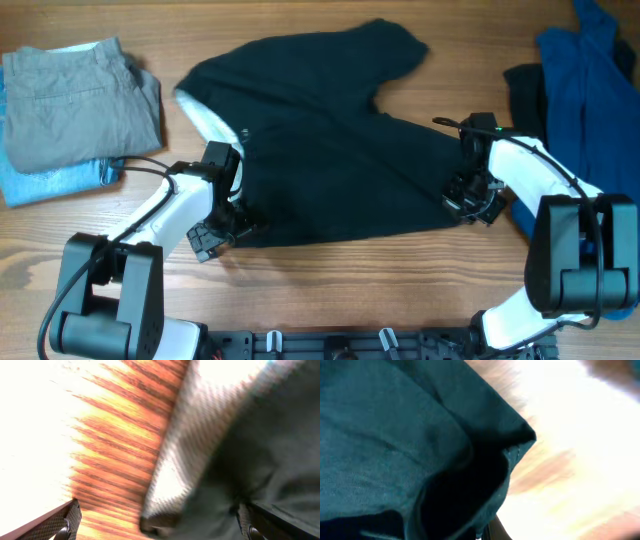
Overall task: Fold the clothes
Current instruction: 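Grasp the right leg hem with the right gripper and spread the shorts flat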
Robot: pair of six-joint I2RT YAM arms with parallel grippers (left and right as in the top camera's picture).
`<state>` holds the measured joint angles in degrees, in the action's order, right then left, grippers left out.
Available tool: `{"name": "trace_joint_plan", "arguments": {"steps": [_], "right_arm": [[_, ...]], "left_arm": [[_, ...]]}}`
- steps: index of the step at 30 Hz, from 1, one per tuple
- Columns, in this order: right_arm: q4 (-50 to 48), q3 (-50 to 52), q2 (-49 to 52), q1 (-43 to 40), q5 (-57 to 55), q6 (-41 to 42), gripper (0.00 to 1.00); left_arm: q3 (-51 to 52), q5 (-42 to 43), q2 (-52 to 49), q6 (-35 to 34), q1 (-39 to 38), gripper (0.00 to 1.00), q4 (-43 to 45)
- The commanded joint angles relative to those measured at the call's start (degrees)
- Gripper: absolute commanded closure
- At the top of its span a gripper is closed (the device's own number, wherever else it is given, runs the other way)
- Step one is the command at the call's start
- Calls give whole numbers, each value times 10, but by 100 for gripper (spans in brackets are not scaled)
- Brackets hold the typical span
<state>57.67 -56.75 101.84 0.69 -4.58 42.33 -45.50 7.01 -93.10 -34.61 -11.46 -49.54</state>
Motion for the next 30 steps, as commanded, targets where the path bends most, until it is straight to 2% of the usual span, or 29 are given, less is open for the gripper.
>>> {"name": "trace_joint_plan", "arguments": {"steps": [1, 5, 9, 10, 11, 13, 17, 19, 22, 24, 27, 30], "right_arm": [[32, 2, -23, -3, -70, 32, 96], [77, 2, -30, -3, -65, 48, 96], [66, 2, -31, -3, -65, 41, 96], [62, 2, -31, -3, -61, 41, 96], [47, 2, -31, -3, -47, 37, 96], [23, 2, -31, -3, -26, 15, 96], [1, 2, -31, -3, -9, -3, 95], [-2, 2, -31, -3, -9, -3, 95], [-10, 2, -31, -3, -9, -4, 95], [-12, 2, -31, -3, -9, -4, 94], [-22, 2, -31, -3, -9, -18, 93], [-29, 2, -31, -3, -9, -19, 92]], "left_arm": [[5, -22, -7, -8, 5, 0, 14], [5, -22, -7, -8, 5, 0, 22], [5, -2, -7, -8, 5, 2, 31], [5, 17, -7, -8, 5, 8, 38], [5, 71, -7, -8, 5, 27, 54], [5, 100, -7, -8, 5, 35, 66], [5, 151, -7, -8, 5, 33, 67], [5, 183, -7, -9, 5, 30, 57], [5, 190, -7, -50, 5, 28, 10], [5, 189, -7, -52, 5, 28, 0], [5, 187, -7, -95, 5, 14, -2], [5, 187, -7, -125, 5, 13, -4]]}}
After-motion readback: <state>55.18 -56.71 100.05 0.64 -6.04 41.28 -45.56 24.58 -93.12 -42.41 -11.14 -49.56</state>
